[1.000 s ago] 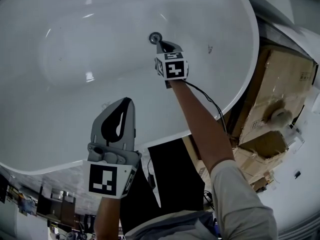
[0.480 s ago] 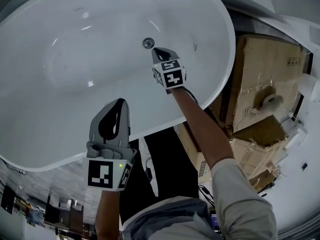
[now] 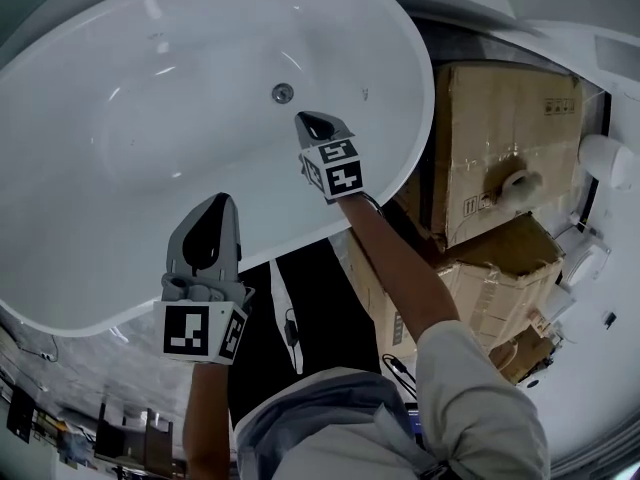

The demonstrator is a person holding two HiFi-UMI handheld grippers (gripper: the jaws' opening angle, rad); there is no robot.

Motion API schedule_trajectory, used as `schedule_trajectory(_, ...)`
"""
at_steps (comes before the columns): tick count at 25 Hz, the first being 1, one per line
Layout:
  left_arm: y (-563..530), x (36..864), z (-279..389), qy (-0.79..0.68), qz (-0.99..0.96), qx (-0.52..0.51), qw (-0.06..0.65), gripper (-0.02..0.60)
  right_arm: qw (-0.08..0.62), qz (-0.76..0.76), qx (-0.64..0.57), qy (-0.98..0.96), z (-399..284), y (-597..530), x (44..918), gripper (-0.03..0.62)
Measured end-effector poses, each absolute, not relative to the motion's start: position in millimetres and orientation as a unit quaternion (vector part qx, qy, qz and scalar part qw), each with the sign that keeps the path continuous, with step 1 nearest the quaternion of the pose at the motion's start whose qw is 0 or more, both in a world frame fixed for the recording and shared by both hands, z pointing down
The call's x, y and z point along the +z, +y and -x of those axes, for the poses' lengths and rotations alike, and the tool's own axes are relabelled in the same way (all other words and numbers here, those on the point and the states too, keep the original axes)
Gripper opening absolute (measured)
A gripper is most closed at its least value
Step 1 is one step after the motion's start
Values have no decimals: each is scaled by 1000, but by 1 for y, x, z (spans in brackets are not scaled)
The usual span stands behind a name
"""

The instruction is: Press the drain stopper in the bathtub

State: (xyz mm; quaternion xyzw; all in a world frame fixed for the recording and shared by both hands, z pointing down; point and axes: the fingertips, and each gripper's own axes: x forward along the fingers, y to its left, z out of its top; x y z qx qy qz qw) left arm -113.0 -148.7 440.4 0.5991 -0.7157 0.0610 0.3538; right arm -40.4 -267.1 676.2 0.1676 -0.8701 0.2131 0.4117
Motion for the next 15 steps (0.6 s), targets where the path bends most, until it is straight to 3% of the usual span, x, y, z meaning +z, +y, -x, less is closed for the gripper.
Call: schedule_trajectory(15, -139, 350, 116, -709, -619, 65, 331, 0, 353, -169, 234, -890, 28, -245, 535, 0)
